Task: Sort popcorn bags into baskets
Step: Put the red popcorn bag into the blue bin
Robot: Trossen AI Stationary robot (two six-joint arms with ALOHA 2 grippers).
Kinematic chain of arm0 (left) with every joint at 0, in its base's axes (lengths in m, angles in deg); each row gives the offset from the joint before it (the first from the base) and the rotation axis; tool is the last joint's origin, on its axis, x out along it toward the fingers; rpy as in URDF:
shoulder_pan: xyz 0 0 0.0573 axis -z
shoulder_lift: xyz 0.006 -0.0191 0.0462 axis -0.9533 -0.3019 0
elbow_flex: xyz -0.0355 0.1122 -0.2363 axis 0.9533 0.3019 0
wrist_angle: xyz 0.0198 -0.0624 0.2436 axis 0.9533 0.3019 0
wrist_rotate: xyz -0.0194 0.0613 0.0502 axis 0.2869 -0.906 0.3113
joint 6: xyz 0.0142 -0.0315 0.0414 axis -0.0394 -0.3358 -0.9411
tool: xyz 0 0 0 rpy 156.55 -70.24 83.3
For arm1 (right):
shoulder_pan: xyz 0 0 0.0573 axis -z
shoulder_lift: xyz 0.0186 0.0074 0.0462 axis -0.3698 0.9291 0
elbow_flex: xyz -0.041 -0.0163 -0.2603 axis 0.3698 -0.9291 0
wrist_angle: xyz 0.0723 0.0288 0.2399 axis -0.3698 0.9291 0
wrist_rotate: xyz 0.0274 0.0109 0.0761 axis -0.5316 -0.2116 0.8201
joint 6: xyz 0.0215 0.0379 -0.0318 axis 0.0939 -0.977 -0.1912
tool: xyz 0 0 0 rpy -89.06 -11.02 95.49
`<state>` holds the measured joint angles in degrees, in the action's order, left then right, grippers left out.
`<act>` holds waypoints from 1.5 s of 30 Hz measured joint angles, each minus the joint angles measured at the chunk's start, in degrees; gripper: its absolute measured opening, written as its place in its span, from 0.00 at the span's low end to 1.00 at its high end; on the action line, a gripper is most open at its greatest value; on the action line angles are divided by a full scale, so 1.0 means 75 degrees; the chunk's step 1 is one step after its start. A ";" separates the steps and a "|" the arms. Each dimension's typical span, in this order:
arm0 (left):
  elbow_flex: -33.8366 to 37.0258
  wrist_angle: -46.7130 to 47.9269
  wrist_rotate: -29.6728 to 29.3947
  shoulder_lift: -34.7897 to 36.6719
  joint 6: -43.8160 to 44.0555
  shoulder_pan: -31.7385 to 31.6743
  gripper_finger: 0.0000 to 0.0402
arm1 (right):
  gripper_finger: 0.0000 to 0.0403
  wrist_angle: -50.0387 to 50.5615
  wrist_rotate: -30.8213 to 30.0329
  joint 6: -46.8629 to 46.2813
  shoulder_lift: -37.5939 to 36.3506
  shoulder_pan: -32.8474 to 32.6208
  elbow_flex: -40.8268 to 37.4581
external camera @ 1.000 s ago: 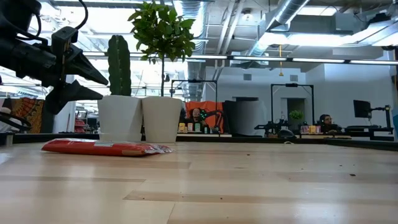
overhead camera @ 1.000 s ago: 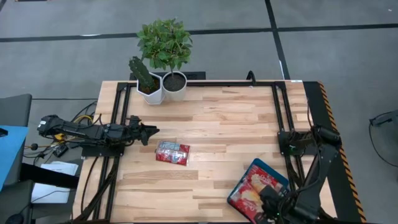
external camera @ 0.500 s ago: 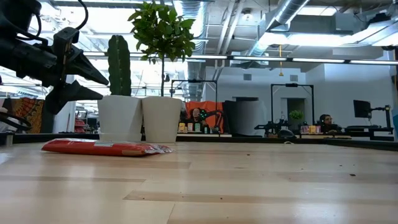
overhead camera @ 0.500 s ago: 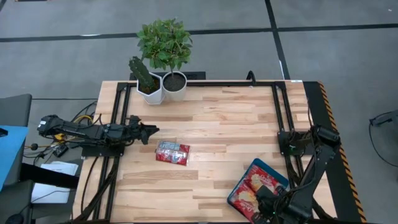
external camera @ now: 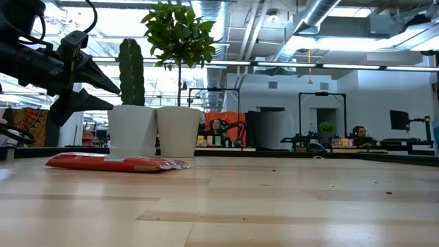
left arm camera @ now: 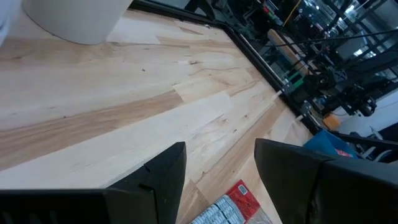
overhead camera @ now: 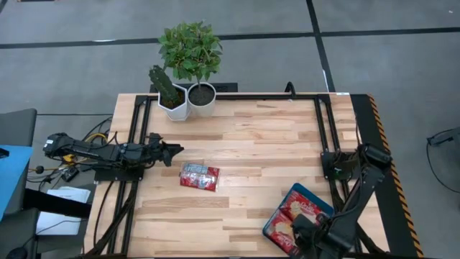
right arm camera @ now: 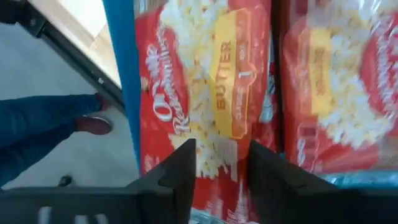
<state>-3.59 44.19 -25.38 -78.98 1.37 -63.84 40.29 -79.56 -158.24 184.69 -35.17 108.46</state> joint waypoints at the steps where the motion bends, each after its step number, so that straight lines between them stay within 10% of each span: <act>1: 0.0000 0.0000 0.0000 0.0000 0.0000 0.0001 0.46 | 0.40 0.0046 0.0002 0.0112 0.0000 0.0074 0.0000; 12: 0.0000 0.0000 0.0000 0.0000 -0.0010 0.0000 0.46 | 0.58 -0.0026 0.0379 0.1694 0.0000 0.1016 0.0000; 36: 0.0000 0.0000 -0.0001 0.0000 -0.0023 0.0001 0.46 | 0.58 -0.0039 0.1058 0.1880 -0.0017 0.1127 0.0341; 45: 0.0000 -0.0003 0.0108 0.0000 -0.0001 -0.0002 0.46 | 0.57 -0.0880 -0.1310 0.4237 -0.0009 0.2479 0.0286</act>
<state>-3.59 44.17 -24.56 -78.98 1.36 -63.85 33.70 -89.38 -126.46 184.63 -16.58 110.61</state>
